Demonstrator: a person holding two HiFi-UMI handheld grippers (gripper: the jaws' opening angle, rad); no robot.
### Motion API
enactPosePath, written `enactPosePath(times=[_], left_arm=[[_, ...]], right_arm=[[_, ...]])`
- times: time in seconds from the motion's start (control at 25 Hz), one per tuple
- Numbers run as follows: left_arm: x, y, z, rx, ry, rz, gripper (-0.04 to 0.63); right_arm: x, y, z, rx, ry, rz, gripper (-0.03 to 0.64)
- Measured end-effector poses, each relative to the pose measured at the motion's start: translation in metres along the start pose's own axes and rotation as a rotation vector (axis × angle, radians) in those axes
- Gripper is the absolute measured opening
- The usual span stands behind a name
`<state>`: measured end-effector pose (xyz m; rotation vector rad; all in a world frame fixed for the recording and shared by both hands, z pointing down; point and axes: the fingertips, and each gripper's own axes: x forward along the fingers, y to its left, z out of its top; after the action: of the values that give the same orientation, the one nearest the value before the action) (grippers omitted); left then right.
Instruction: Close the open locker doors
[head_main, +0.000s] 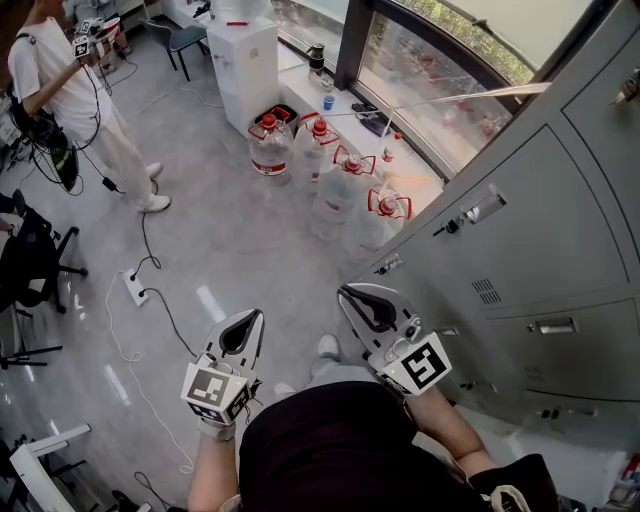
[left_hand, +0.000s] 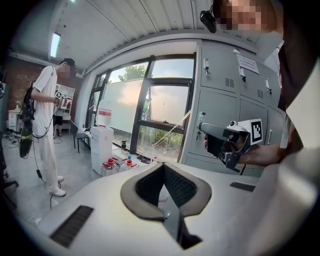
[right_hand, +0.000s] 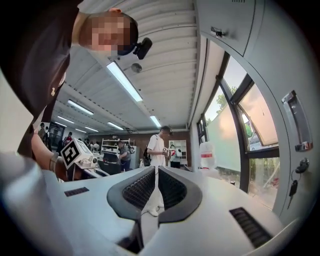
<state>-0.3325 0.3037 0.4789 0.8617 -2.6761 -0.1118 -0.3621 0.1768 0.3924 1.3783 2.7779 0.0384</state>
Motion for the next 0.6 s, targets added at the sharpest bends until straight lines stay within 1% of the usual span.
enactPosePath(times=[0.12,0.2,0.44,0.6], left_arm=[[-0.001,-0.001,0.007,-0.006,-0.019,0.004,0.017],[-0.004,-0.003,0.008,0.013,-0.024,-0.007,0.017],[-0.012,-0.006,0.022,0.030,-0.048,-0.008,0.017],[-0.018,-0.008,0.023,0.041,-0.065,-0.018,0.017]], right_arm=[[-0.001,0.008,0.018,-0.008,-0.057,0.015,0.046],[-0.001,0.014,0.027,-0.011,-0.079,0.021,0.046],[-0.004,0.022,0.026,-0.012,-0.067,0.016,0.046],[-0.007,0.024,0.011,0.002,-0.020,0.009,0.046]])
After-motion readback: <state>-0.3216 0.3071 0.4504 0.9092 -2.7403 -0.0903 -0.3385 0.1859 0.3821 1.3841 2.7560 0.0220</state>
